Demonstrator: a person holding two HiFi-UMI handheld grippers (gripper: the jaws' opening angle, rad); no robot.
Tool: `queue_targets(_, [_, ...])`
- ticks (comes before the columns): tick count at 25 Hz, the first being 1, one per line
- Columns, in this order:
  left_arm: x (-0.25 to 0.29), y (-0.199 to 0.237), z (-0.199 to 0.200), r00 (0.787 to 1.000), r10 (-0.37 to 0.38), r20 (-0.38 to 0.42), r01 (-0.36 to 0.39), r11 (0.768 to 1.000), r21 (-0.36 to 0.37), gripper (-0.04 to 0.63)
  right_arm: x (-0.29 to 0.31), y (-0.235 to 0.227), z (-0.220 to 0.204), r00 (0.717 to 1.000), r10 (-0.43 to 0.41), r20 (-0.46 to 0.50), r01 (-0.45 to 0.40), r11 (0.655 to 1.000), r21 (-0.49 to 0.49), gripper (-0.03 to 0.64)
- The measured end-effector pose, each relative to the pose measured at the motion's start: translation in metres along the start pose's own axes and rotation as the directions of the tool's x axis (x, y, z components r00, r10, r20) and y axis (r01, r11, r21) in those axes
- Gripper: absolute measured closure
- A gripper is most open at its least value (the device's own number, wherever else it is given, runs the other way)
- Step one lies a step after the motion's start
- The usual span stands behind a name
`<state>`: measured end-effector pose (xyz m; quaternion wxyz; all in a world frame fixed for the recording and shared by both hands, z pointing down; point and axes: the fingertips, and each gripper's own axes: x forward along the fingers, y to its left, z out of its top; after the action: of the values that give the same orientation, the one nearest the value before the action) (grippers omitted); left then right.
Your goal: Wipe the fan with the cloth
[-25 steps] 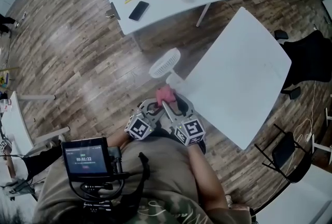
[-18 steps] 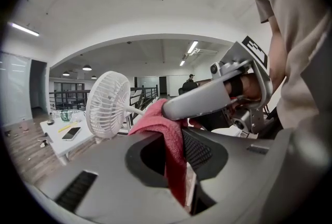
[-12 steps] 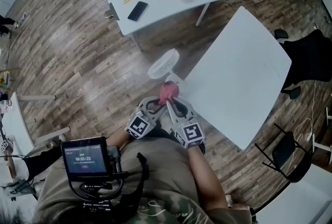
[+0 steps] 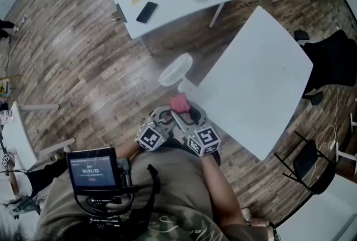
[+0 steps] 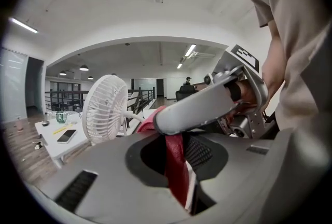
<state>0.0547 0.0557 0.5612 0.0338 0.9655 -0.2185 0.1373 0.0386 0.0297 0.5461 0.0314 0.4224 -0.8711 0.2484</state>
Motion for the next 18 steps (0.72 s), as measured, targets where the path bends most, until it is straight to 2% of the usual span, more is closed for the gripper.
queue_targets(2, [0.0,0.0,-0.002,1.0,-0.009,-0.005,0.009,1.0,-0.013,0.506,0.0,0.006,0.001,1.0,0.012,-0.003,-0.012,0.999,-0.051,0.421])
queue_targets(5, [0.001,0.002,-0.001,1.0,-0.008,0.004,0.008,0.999,-0.049,0.485,-0.003,0.006,0.007,1.0,-0.008,0.021,0.01,0.993,-0.118,0.474])
queue_targets(10, [-0.002,0.007,0.001,1.0,0.008,0.022,-0.005,0.994,-0.106,0.463,-0.011,-0.003,0.02,0.994,-0.059,0.096,0.072,0.989,-0.131,0.495])
queue_targets(14, [-0.006,0.014,-0.002,0.999,0.024,0.033,-0.018,0.988,-0.153,0.463,-0.024,-0.019,0.029,0.974,-0.146,0.171,0.17,0.977,-0.133,0.502])
queue_targets(16, [-0.01,0.025,-0.012,0.998,0.06,0.023,-0.055,0.985,-0.164,0.466,-0.036,-0.033,0.034,0.953,-0.221,0.206,0.247,0.963,-0.106,0.508])
queue_targets(17, [-0.013,0.033,-0.019,0.996,0.088,0.017,-0.084,0.983,-0.166,0.5,-0.043,-0.042,0.036,0.941,-0.258,0.22,0.284,0.954,-0.094,0.509])
queue_targets(18, [-0.017,0.042,-0.025,0.993,0.119,0.008,-0.116,0.979,-0.17,0.506,-0.05,-0.051,0.037,0.929,-0.29,0.231,0.316,0.945,-0.085,0.511])
